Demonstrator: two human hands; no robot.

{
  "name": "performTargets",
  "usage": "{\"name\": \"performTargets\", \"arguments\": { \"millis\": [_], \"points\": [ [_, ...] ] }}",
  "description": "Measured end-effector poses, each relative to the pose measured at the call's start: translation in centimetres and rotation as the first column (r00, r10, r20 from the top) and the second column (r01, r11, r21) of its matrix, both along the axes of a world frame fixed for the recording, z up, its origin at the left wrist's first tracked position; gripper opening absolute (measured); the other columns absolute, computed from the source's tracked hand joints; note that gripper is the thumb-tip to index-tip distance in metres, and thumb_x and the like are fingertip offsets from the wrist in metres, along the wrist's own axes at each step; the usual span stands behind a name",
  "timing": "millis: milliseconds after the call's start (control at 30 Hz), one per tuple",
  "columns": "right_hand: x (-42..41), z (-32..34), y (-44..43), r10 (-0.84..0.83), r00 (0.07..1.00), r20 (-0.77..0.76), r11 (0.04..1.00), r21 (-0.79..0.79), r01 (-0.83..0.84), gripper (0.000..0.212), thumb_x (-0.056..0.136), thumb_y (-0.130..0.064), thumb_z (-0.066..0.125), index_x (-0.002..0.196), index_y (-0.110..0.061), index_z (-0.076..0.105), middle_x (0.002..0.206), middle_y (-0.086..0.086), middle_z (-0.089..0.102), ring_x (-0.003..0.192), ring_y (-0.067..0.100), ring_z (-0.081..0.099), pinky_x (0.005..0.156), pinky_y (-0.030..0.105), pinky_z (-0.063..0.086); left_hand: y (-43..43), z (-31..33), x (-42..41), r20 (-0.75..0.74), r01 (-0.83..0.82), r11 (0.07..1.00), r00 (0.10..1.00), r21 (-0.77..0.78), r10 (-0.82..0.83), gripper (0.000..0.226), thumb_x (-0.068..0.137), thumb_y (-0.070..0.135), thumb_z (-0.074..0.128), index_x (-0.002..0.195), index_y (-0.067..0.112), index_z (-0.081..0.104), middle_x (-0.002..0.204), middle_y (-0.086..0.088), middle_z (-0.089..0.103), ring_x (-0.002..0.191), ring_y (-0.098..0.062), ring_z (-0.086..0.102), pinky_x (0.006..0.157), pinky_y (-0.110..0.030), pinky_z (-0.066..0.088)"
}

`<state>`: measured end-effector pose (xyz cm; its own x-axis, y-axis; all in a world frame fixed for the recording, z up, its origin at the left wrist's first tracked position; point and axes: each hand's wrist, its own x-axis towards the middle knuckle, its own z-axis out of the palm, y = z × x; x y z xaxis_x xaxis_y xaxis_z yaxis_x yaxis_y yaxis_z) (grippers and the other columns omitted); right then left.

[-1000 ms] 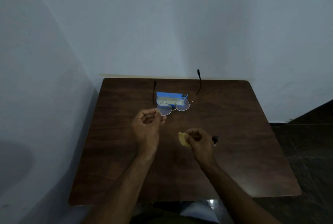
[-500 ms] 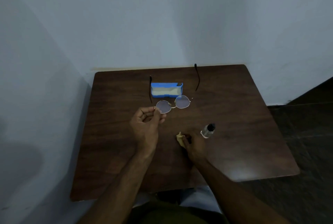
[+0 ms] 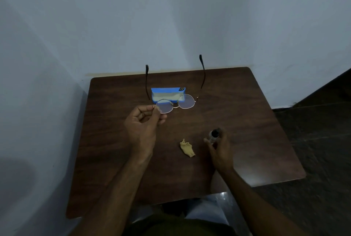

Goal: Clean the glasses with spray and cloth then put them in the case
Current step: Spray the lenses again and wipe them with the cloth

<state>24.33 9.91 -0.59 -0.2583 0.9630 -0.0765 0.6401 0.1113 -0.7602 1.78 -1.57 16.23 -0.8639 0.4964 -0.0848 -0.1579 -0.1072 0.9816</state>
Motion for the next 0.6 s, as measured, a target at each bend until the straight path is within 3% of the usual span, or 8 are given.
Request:
{"name": "performTargets", "arguments": {
  "millis": [100, 200, 300, 333, 400, 433, 500, 600],
  "points": [
    [-1.6, 0.6, 0.7, 0.028, 0.994, -0.103, 0.999, -0.032, -0.031, 0.024, 0.099, -0.028, 0.071, 0.116, -0.017, 0.058, 0.108, 0.003, 0.068, 0.101, 0.029, 0.070, 0.078, 0.034, 0.049, -0.4, 1.2, -0.7, -0.032, 0.009, 1.000, 0.999, 0.005, -0.009, 0.006, 0.094, -0.001, 0.073, 0.094, 0.005, 0.072, 0.076, -0.006, 0.078, 0.067, -0.020, 0.077, 0.063, -0.028, 0.063],
    [-3.4, 5.1, 0.7, 0.081, 0.951, -0.297, 0.996, -0.014, -0.089, 0.018, 0.101, -0.032, 0.068, 0.115, -0.027, 0.057, 0.100, -0.005, 0.069, 0.092, 0.014, 0.070, 0.080, 0.043, 0.058, -1.3, 2.9, -2.3, -0.073, -0.015, 1.000, 0.997, 0.001, 0.015, 0.007, 0.094, 0.000, 0.073, 0.094, 0.008, 0.074, 0.078, -0.007, 0.079, 0.067, -0.022, 0.077, 0.063, -0.029, 0.063],
    [-5.6, 12.3, 0.0, 0.226, 0.858, -0.460, 0.974, 0.082, -0.213, 0.018, 0.102, -0.024, 0.065, 0.118, -0.025, 0.056, 0.095, -0.014, 0.067, 0.084, 0.009, 0.069, 0.076, 0.031, 0.057, -2.5, 4.7, -4.2, -0.096, -0.052, 0.999, 0.994, -0.005, 0.051, 0.009, 0.093, 0.003, 0.075, 0.091, 0.012, 0.074, 0.075, -0.004, 0.079, 0.065, -0.018, 0.077, 0.063, -0.026, 0.063],
    [-6.3, 14.9, -0.4, 0.282, 0.796, -0.536, 0.958, 0.116, -0.262, 0.018, 0.101, -0.020, 0.062, 0.117, -0.023, 0.056, 0.092, -0.009, 0.067, 0.080, 0.015, 0.069, 0.073, 0.033, 0.057, -2.9, 5.4, -4.8, -0.097, -0.059, 0.998, 0.994, -0.002, 0.058, 0.007, 0.093, 0.004, 0.075, 0.092, 0.011, 0.075, 0.075, -0.003, 0.079, 0.065, -0.018, 0.077, 0.063, -0.026, 0.063],
    [-7.5, 19.1, -1.1, 0.342, 0.647, -0.681, 0.927, 0.134, -0.350, 0.024, 0.097, -0.012, 0.056, 0.121, -0.016, 0.055, 0.088, 0.012, 0.064, 0.066, 0.038, 0.065, 0.061, 0.044, 0.056, -3.7, 6.7, -5.7, -0.092, -0.065, 0.998, 0.994, 0.012, 0.066, 0.004, 0.093, 0.004, 0.076, 0.097, 0.006, 0.075, 0.074, -0.004, 0.079, 0.065, -0.017, 0.077, 0.063, -0.026, 0.063],
    [-8.1, 20.6, -1.3, 0.356, 0.587, -0.728, 0.915, 0.143, -0.377, 0.032, 0.095, -0.006, 0.053, 0.126, -0.011, 0.053, 0.087, 0.022, 0.061, 0.058, 0.045, 0.060, 0.055, 0.043, 0.053, -4.0, 7.4, -6.0, -0.091, -0.068, 0.997, 0.993, 0.020, 0.070, 0.007, 0.093, 0.004, 0.075, 0.099, 0.002, 0.075, 0.074, -0.004, 0.078, 0.064, -0.017, 0.076, 0.063, -0.025, 0.064],
    [-9.3, 22.7, -1.5, 0.380, 0.511, -0.771, 0.894, 0.166, -0.415, 0.050, 0.093, 0.002, 0.047, 0.143, -0.004, 0.044, 0.086, 0.029, 0.059, 0.047, 0.046, 0.053, 0.048, 0.038, 0.050, -4.5, 8.6, -6.5, -0.085, -0.073, 0.997, 0.993, 0.036, 0.076, 0.010, 0.092, 0.004, 0.076, 0.101, -0.001, 0.074, 0.072, -0.004, 0.078, 0.064, -0.017, 0.076, 0.063, -0.025, 0.063],
    [-10.6, 24.6, -1.8, 0.456, 0.462, -0.761, 0.859, 0.240, -0.453, 0.069, 0.092, 0.007, 0.043, 0.158, -0.010, 0.032, 0.091, 0.026, 0.062, 0.042, 0.042, 0.051, 0.046, 0.041, 0.051, -5.1, 10.2, -7.0, -0.074, -0.065, 0.997, 0.995, 0.051, 0.068, 0.012, 0.090, 0.008, 0.078, 0.100, 0.001, 0.076, 0.073, -0.005, 0.078, 0.065, -0.018, 0.077, 0.062, -0.024, 0.063]
  ]
}}
